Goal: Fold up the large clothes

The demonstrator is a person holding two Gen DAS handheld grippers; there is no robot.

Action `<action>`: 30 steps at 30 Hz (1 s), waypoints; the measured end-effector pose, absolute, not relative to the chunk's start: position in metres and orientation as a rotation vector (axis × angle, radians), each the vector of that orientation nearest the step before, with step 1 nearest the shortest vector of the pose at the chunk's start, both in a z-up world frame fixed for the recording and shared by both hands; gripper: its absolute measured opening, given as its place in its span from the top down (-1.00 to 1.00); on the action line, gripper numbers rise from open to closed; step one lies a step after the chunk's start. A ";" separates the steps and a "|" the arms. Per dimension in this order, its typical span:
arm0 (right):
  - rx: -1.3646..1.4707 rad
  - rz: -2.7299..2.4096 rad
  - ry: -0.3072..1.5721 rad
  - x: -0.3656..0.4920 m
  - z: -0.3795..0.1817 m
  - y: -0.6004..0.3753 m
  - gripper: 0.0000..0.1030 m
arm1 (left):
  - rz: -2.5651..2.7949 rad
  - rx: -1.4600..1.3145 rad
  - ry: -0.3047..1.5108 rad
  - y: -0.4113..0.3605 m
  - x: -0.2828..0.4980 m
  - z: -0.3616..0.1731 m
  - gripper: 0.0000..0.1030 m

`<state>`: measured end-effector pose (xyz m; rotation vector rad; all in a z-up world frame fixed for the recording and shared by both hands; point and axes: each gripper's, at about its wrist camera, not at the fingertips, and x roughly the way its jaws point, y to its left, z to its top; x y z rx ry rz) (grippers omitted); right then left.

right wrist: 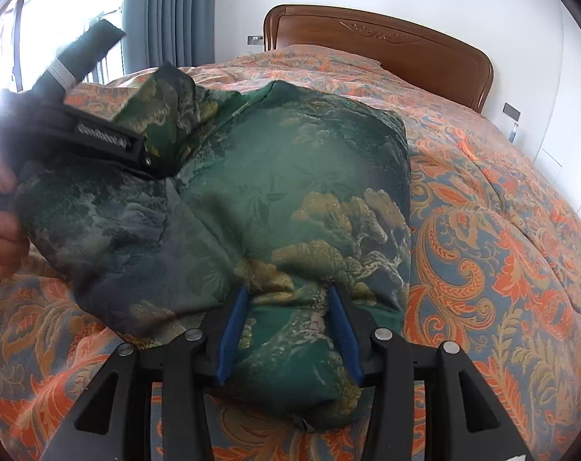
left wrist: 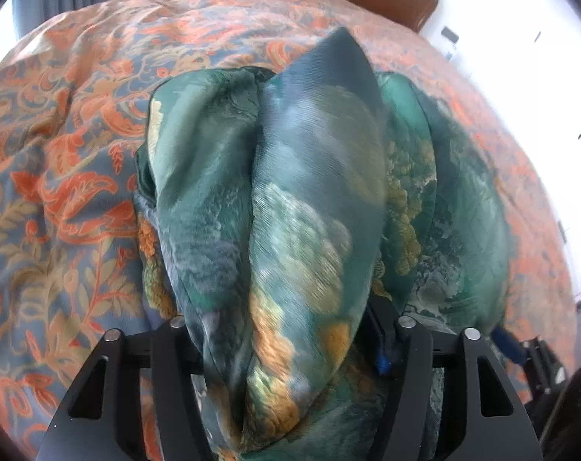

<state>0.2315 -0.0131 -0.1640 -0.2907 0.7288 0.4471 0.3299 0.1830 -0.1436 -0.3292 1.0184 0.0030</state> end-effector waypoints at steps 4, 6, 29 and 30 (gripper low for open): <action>-0.298 0.441 0.732 0.229 -0.162 -0.010 0.10 | 0.007 -0.362 1.001 0.186 0.321 -0.137 -0.38; -0.302 0.438 0.731 0.228 -0.162 -0.009 0.10 | 0.013 -0.370 0.990 0.184 0.317 -0.133 -0.41; -0.159 0.195 0.647 0.132 -0.131 -0.138 -0.52 | 0.216 -0.208 0.864 0.219 0.183 -0.120 -0.99; -0.142 0.170 0.661 0.130 -0.134 -0.147 -0.52 | 0.243 -0.162 0.870 0.215 0.180 -0.124 -0.99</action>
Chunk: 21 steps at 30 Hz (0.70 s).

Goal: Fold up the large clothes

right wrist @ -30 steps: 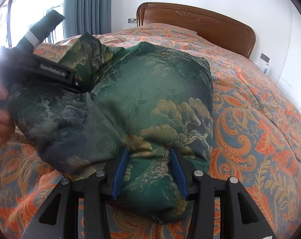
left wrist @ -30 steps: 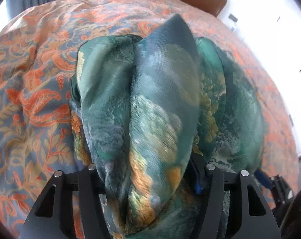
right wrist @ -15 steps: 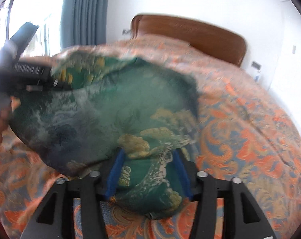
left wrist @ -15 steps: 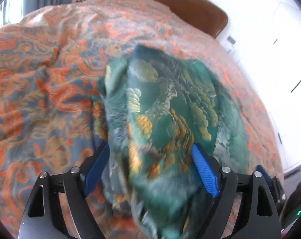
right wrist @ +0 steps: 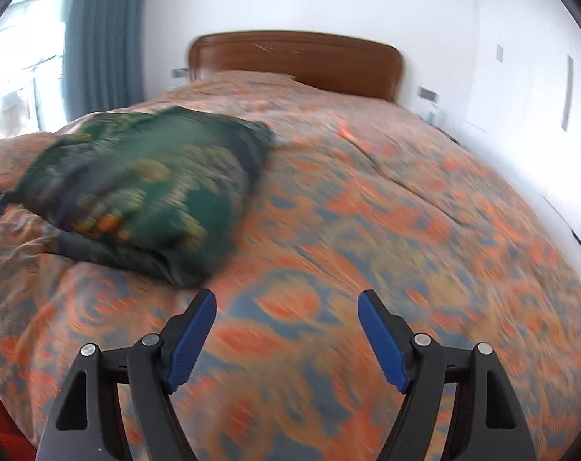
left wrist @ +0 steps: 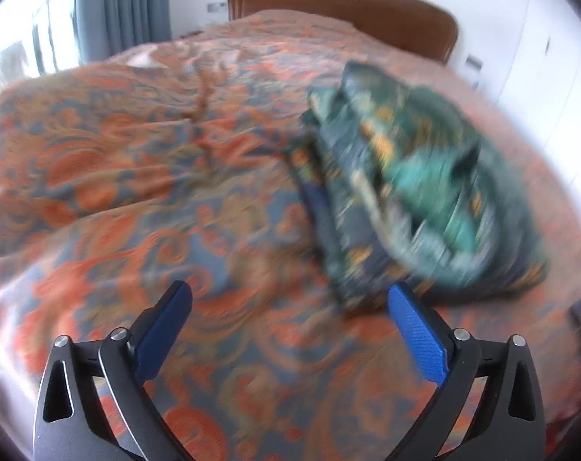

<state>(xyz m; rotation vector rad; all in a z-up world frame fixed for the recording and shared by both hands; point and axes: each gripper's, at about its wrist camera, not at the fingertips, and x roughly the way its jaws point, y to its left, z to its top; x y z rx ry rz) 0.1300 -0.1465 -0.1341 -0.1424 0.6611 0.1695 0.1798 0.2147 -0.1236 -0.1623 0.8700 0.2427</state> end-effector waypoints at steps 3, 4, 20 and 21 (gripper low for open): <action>-0.108 0.124 0.702 0.131 -0.140 -0.165 -0.52 | 0.262 -0.068 0.887 0.201 0.174 -0.128 -0.99; -0.106 0.116 0.712 0.133 -0.141 -0.169 -0.52 | 0.269 -0.058 0.878 0.198 0.171 -0.128 -0.99; -0.091 0.201 0.738 0.127 -0.130 -0.140 -0.59 | 0.424 -0.140 0.798 0.237 0.164 -0.106 -0.99; -0.090 0.204 0.739 0.127 -0.129 -0.139 -0.59 | 0.422 -0.140 0.801 0.237 0.164 -0.107 -0.99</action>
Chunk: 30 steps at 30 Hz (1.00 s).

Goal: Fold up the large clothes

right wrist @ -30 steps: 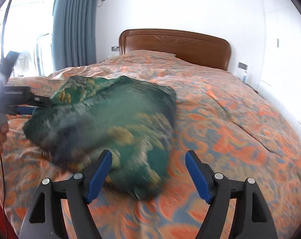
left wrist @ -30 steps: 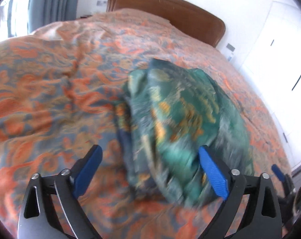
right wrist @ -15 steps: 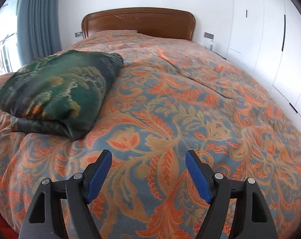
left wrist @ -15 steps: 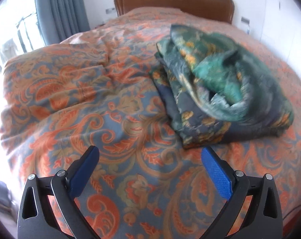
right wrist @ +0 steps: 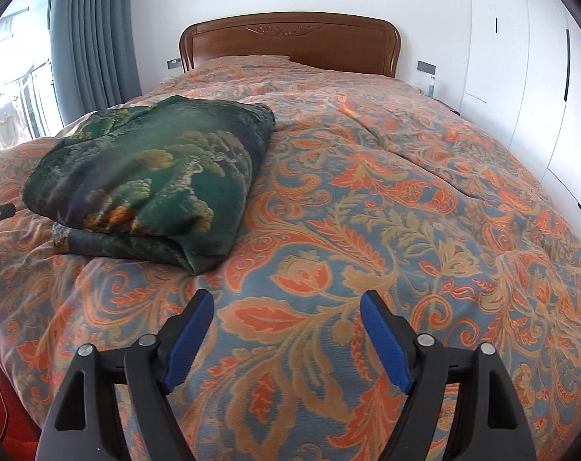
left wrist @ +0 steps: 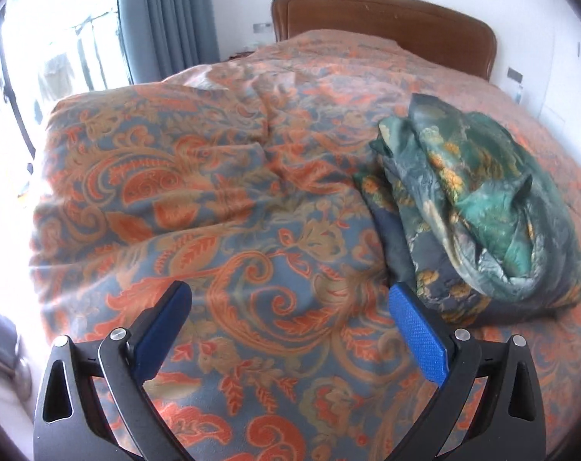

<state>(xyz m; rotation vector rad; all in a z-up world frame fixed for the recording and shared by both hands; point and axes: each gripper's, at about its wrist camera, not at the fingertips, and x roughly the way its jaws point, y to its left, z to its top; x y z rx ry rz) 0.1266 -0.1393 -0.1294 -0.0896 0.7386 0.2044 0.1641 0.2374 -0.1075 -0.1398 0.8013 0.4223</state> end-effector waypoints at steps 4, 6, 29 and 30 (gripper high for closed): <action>-0.093 0.210 0.744 0.129 -0.129 -0.136 -0.59 | 0.422 -0.164 0.822 0.243 0.166 -0.114 -0.99; -0.094 0.210 0.750 0.130 -0.129 -0.134 -0.59 | 0.420 -0.178 0.821 0.247 0.167 -0.115 -0.99; 0.076 0.451 0.716 0.141 -0.112 -0.136 -0.59 | -0.042 -0.749 0.921 0.296 0.215 -0.124 -0.97; 0.114 0.472 0.732 0.144 -0.114 -0.138 -0.59 | -0.055 -0.791 0.911 0.301 0.222 -0.124 -0.97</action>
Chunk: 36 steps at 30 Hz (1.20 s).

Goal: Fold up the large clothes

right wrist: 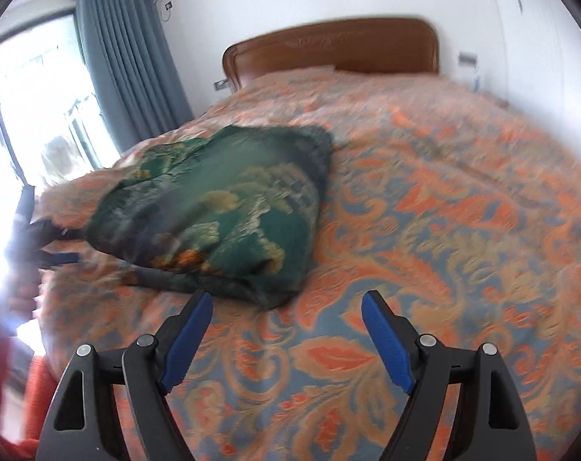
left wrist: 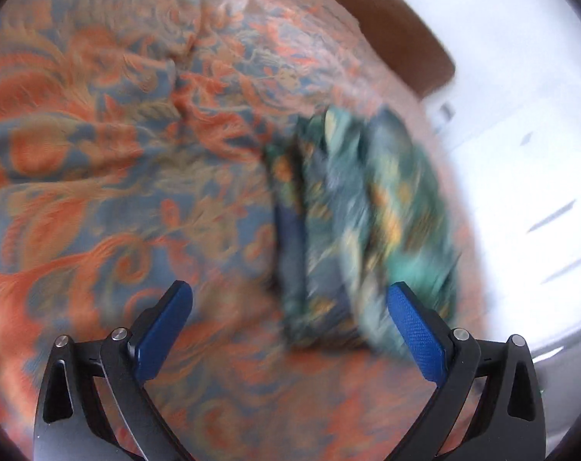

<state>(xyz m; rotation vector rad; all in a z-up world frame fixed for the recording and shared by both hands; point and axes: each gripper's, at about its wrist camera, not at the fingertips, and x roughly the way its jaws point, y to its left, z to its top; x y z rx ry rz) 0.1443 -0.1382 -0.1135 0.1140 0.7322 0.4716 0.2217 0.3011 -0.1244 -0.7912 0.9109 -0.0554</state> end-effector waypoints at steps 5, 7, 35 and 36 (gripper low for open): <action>0.237 0.441 0.812 0.162 -0.122 -0.144 -0.59 | -0.109 -0.929 0.913 0.313 0.263 -0.140 -0.86; 0.278 0.437 0.844 0.166 -0.126 -0.147 -0.59 | -0.150 -0.998 0.914 0.312 0.276 -0.149 -0.71; 0.447 0.722 1.165 0.355 -0.182 -0.066 -0.78 | -0.170 -0.841 1.087 0.253 0.350 -0.176 0.02; 0.372 0.713 1.157 0.353 -0.176 -0.057 -0.63 | -0.161 -0.808 1.090 0.250 0.349 -0.170 0.18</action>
